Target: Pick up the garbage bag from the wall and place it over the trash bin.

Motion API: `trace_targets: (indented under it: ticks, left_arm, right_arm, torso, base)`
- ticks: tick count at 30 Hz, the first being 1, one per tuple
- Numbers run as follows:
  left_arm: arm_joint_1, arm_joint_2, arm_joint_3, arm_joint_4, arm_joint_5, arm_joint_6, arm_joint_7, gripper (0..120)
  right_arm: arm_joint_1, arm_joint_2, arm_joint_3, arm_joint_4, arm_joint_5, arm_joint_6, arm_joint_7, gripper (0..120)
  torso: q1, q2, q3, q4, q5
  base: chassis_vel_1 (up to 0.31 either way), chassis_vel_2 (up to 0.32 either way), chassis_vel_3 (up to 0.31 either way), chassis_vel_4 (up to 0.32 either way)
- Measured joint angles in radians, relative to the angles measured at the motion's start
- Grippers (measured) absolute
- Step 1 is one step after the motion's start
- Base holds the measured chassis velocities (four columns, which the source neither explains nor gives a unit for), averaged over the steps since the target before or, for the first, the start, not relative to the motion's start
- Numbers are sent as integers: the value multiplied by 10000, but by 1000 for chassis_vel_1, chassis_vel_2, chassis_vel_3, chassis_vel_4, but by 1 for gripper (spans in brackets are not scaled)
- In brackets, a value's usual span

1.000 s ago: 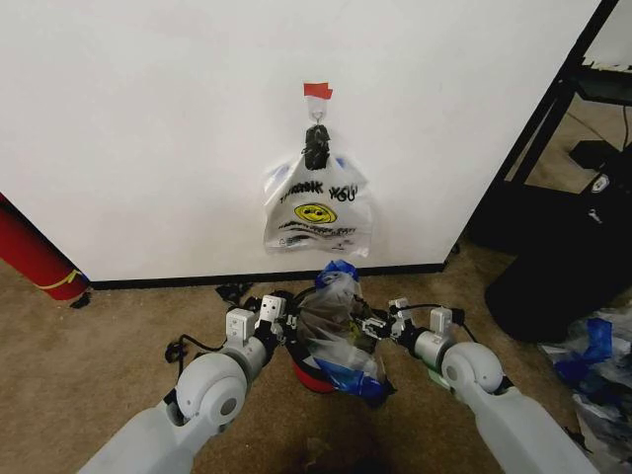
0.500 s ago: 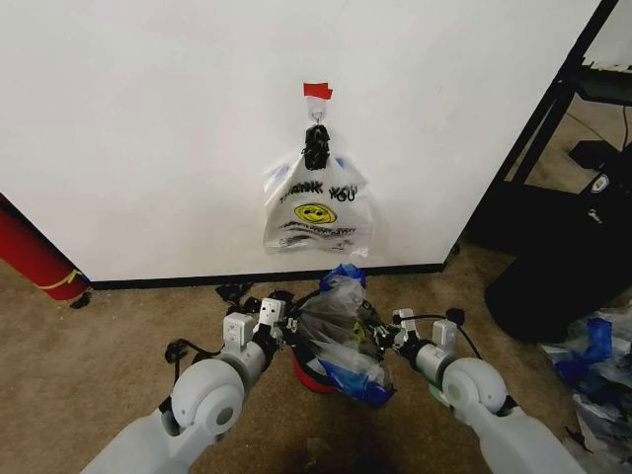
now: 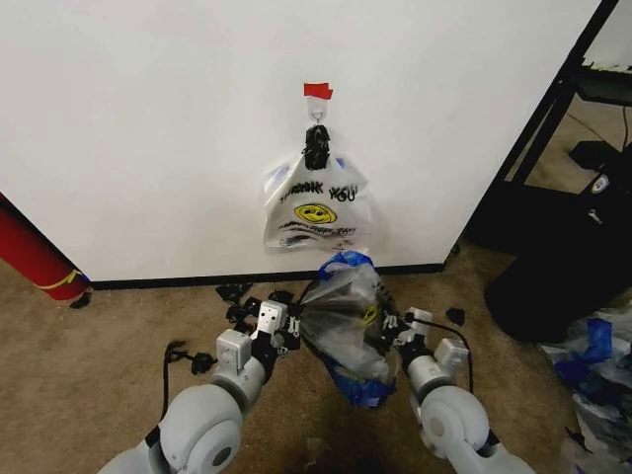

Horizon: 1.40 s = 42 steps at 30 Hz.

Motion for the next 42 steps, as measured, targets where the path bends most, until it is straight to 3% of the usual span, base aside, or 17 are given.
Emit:
trace_targets:
  ticks: [9, 21, 25, 26, 29, 33, 39, 42]
  left_arm:
    - [206, -68, -268, 693, 1011, -652, 163, 0]
    - [298, -133, -376, 1525, 1732, -1220, 868, 0]
    - [296, -270, -242, 1804, 1698, -2030, 1147, 0]
    - [287, -355, -208, 1950, 1534, -2661, 1198, 0]
    - [393, -410, -354, 2107, 1164, -4058, 1470, 11]
    - [682, -360, -586, 2108, 1057, -4571, 1463, 23]
    - [1168, -512, -573, 1520, 78, -3740, 41, 45]
    - [1532, -602, -512, 650, -1385, -2904, -430, 58]
  right_arm:
    - [-758, -556, 909, 439, 271, 251, -2263, 0]
    - [-635, -510, 1206, 460, 1457, 793, -2399, 0]
    - [-533, -343, 1042, 272, 1764, 1042, -2333, 0]
    - [-477, -240, 942, 143, 1772, 1258, -2297, 0]
    - [-331, 92, 663, -262, 1518, 2010, -2167, 0]
    - [-140, 423, 506, -784, 854, 2817, -2065, 0]
    - [119, 1033, 346, -1297, 182, 3788, -1699, 0]
    - [213, 1295, 319, -1570, -192, 4336, -1730, 0]
  torso:
    - [0, 0, 0, 0, -1]
    - [1, 0, 0, 0, -1]
    - [1, 0, 1, 0, 0]
    - [1, 0, 1, 0, -1]
    - [1, 0, 1, -1, 0]
    - [1, -1, 1, 0, 0]
    - [1, -1, 1, 1, -3]
    - [1, 0, 1, 0, 0]
  base:
    - [0, 0, 0, 0]
    - [0, 0, 0, 0]
    - [0, 0, 0, 0]
    - [0, 0, 0, 0]
    - [0, 0, 0, 0]
    - [0, 0, 0, 0]
    - [0, 0, 0, 0]
    - [0, 0, 0, 0]
